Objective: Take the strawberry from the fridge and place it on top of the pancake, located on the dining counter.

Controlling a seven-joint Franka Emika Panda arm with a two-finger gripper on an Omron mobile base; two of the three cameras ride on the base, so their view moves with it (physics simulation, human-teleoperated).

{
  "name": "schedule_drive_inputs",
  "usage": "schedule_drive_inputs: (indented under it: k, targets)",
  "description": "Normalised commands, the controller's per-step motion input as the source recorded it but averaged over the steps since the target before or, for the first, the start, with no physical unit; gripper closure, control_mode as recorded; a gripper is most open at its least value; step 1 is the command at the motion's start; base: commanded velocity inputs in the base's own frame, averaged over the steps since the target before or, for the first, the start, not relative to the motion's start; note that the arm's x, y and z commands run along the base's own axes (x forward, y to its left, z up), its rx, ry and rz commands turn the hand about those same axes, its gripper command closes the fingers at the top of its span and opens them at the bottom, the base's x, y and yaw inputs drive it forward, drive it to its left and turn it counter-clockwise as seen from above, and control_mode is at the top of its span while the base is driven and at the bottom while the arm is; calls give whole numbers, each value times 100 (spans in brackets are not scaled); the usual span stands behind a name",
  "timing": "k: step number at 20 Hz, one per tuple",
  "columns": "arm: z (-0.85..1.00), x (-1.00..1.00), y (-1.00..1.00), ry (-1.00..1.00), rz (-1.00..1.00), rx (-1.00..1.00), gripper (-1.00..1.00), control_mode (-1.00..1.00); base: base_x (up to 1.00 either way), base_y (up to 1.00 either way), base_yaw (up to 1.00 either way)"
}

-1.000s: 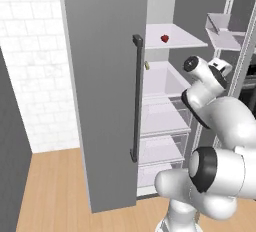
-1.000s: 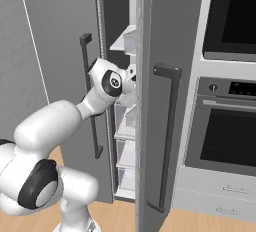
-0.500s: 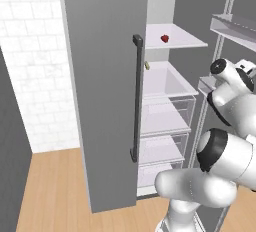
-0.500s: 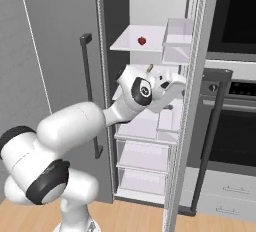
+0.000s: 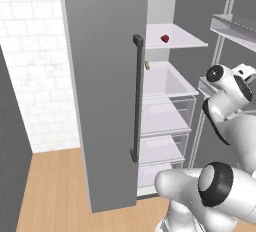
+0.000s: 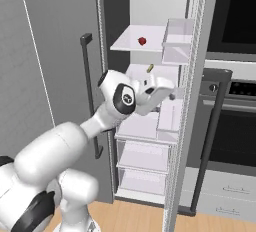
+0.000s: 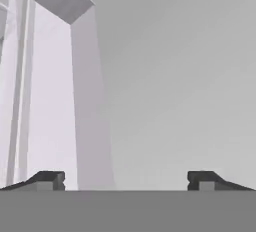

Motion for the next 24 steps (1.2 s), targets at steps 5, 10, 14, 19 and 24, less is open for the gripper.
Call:
schedule_drive_inputs:
  k: [5, 10, 14, 19, 24]
  targets:
    - [8, -29, 100, -2, 0, 6, -100, -100, 0, 0, 0]
    - [0, -48, 100, 2, 0, 16, -100, -100, 0, 0, 0]
    - [-32, -65, 100, 2, 8, 37, -100, -100, 0, 0, 0]
    - [-43, -39, 100, 2, 16, 43, -100, -100, 0, 0, 0]
    - [-12, 6, 60, 0, 6, 22, -100, -100, 0, 0, 0]
